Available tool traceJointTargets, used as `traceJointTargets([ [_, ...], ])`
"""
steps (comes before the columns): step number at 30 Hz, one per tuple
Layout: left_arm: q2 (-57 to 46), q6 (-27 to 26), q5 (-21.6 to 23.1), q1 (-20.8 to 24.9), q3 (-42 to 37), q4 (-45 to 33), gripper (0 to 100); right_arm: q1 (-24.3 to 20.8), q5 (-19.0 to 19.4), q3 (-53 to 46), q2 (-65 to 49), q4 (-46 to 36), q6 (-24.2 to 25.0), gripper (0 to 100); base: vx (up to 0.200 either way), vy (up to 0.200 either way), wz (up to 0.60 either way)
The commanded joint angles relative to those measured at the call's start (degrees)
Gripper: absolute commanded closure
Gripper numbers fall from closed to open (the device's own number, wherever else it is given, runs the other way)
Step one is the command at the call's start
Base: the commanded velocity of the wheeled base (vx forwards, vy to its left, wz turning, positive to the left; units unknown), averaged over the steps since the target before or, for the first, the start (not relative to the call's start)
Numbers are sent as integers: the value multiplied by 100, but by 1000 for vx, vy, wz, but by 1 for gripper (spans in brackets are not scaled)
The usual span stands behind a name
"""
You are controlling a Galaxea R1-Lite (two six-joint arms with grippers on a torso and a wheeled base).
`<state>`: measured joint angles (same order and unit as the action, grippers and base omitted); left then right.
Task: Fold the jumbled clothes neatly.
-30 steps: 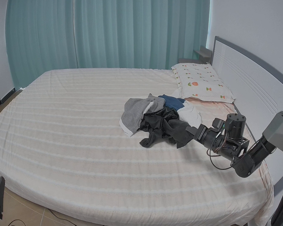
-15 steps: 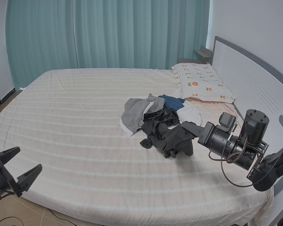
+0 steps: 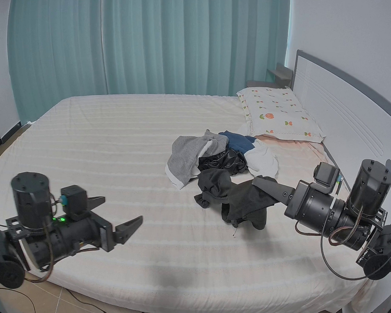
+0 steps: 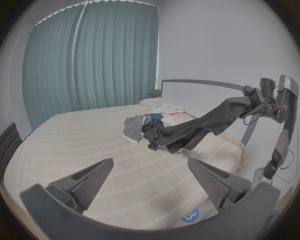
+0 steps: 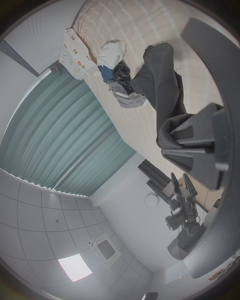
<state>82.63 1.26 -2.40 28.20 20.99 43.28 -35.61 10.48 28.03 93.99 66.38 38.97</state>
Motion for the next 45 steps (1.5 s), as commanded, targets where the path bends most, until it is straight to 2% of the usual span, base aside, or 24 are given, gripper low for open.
traceJointTargets([
  [1,2354,323,-630,881,1012,893,0,-333,-11,-553,-504,24,-21,100,0,0,0],
  [7,3207,331,-999,1144,1662,1385,0,-517,-11,-851,-874,-20,-39,100,0,0,0],
  [8,3523,323,-1061,1188,1970,1579,0,-552,-2,-939,-1032,-37,-39,100,0,0,0],
  [17,4314,331,-1113,1311,2603,1702,0,-596,-20,-966,-1190,-37,-48,100,0,0,0],
  [20,4613,349,-1113,1346,2787,2071,0,-605,-2,-790,-1049,-37,-57,100,0,0,0],
  [25,4684,419,-1069,1329,2796,2115,0,-605,-2,-570,-838,-37,-57,100,0,0,0],
  [34,4710,1316,-1008,1338,3078,2141,0,-763,-11,-183,-777,-37,-347,100,0,0,0],
  [38,4684,1492,-973,1338,3034,2150,0,-684,-11,1,-742,-55,-390,100,0,0,0],
  [41,4420,1676,-911,1338,2770,2150,0,-341,15,256,-671,-292,-399,100,0,0,0],
  [44,4235,1764,-779,1338,2577,2159,0,-254,50,282,-654,-380,-390,100,0,0,0],
  [45,3954,1817,-568,1338,2278,2150,0,-183,59,309,-601,-415,-390,100,0,0,0],
])
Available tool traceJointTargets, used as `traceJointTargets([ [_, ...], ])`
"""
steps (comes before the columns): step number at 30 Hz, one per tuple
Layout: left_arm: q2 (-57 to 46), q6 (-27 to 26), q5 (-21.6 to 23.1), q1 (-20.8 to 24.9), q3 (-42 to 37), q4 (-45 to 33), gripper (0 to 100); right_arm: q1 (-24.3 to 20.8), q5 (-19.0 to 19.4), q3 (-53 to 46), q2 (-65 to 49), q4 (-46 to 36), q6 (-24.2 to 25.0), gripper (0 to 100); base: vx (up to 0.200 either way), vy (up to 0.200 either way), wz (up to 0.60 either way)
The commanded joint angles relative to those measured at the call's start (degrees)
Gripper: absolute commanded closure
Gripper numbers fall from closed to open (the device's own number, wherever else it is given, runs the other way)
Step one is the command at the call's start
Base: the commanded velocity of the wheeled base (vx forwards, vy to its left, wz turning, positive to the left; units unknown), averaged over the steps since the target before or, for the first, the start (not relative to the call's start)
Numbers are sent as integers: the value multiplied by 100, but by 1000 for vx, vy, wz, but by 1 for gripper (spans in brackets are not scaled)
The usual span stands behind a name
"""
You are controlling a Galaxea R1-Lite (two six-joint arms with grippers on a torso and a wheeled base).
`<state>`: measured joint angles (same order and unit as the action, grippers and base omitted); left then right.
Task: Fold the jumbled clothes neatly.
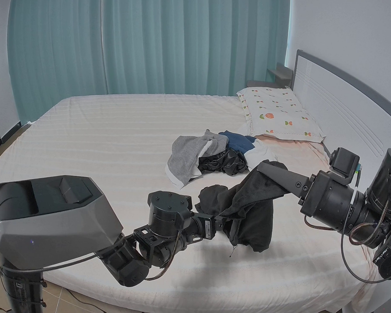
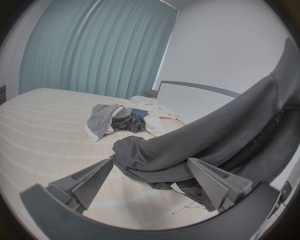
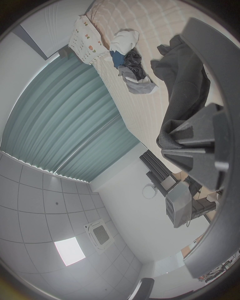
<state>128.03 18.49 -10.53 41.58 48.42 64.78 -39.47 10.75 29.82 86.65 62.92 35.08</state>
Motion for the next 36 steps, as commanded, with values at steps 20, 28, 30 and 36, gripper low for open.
traceJointTargets([
  [20,-674,93,324,140,-834,8,0,300,32,455,476,-51,7,100,0,0,0],
  [28,-305,119,315,122,-544,8,0,-34,-12,797,98,-280,-37,100,0,0,0],
  [30,-190,128,315,104,-421,8,0,-104,-12,806,36,-289,-46,100,0,0,0],
  [36,73,348,297,61,-166,26,0,-140,15,982,-192,-289,-125,100,0,0,0],
])
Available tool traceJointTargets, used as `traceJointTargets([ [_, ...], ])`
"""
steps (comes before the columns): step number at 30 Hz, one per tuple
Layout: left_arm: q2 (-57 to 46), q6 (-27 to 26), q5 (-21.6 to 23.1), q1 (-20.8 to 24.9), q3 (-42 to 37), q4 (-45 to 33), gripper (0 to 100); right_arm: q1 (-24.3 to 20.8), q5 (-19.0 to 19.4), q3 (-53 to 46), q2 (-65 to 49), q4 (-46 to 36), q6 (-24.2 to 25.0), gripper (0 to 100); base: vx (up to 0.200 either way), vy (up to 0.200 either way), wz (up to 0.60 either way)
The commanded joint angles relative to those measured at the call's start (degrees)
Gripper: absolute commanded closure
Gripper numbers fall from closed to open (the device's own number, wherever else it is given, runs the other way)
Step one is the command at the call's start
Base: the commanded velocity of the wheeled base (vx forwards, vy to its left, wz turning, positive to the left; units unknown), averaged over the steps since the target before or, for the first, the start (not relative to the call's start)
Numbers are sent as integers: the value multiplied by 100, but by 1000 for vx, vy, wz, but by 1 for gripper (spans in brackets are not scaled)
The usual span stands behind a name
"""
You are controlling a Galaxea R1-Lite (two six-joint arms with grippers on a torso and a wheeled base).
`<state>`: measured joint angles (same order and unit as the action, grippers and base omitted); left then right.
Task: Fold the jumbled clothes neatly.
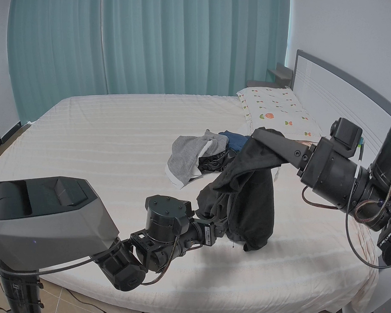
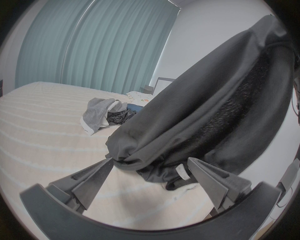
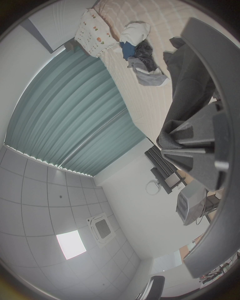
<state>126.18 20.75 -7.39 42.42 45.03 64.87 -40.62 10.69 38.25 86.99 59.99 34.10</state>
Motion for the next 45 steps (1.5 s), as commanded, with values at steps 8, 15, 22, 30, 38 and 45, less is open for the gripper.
traceJointTargets([
  [8,820,245,-43,-182,542,26,0,80,65,385,-402,-84,-26,100,0,0,0],
  [15,1251,685,-17,-384,990,26,0,362,267,376,-411,-75,36,100,0,0,0],
  [22,1251,1028,44,-393,955,26,100,617,328,244,-191,-40,97,100,0,0,0],
  [30,715,1740,299,-402,665,17,100,836,328,165,37,-14,431,100,0,0,0],
  [38,-173,1757,334,-384,-56,17,100,1074,258,147,239,-22,449,100,0,0,0],
  [45,-1245,1669,220,-402,-785,-158,100,1416,188,-64,521,-14,449,100,0,0,0],
])
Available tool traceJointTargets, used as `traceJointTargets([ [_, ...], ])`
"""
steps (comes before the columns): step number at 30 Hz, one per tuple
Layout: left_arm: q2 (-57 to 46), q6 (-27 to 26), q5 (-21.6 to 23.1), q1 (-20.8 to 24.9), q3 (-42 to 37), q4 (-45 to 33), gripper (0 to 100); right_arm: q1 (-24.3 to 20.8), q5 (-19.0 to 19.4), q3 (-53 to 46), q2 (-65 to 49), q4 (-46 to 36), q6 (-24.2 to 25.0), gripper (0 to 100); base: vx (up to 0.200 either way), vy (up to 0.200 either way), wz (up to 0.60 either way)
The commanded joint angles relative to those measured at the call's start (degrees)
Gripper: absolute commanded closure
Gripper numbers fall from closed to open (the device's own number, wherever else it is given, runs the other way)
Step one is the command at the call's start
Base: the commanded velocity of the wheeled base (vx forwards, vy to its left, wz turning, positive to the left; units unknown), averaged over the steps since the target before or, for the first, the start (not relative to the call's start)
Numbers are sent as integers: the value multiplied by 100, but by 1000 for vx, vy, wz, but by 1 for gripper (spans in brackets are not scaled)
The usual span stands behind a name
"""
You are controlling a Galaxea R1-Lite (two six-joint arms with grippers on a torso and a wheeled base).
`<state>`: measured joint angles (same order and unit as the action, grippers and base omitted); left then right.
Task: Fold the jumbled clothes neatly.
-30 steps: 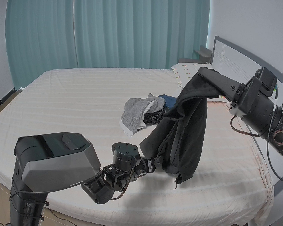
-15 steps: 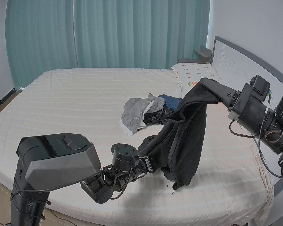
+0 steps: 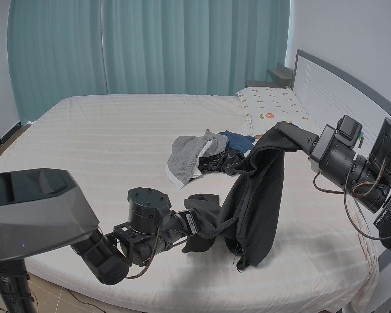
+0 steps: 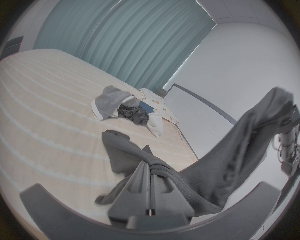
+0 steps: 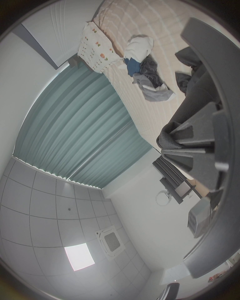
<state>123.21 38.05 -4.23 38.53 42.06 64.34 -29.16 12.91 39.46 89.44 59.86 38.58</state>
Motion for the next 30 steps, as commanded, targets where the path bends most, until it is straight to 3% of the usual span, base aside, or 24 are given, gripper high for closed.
traceJointTargets([
  [1,-1036,-61,-139,-13,-506,-115,100,279,-43,-211,311,0,-9,100,0,0,0],
  [4,-1396,-157,-535,-4,-593,-132,100,306,-184,-360,486,9,-61,100,0,0,0],
  [9,-1510,-931,-1018,-65,-585,-45,100,306,-641,-457,689,44,-123,100,0,0,0],
  [12,-1590,-983,-1097,-74,-541,-27,100,306,-746,-466,662,17,-167,100,0,0,0],
  [13,-1818,-1045,-1133,-171,-295,-115,100,306,-1045,-518,627,-18,-325,100,0,0,0],
  [17,-1985,-1062,-1203,-259,-40,-431,100,350,-1467,-343,609,88,-598,100,0,0,0],
  [18,-2161,-1062,-1212,-268,4,-827,100,350,-1625,-158,504,96,-685,100,0,0,0],
  [25,-2451,-1010,-1212,-92,4,-1178,100,675,-1739,1081,-32,-27,-791,100,0,0,0],
  [30,-2433,-922,-1203,-83,-163,-1187,100,701,-1713,862,-111,-185,-782,100,0,0,0],
])
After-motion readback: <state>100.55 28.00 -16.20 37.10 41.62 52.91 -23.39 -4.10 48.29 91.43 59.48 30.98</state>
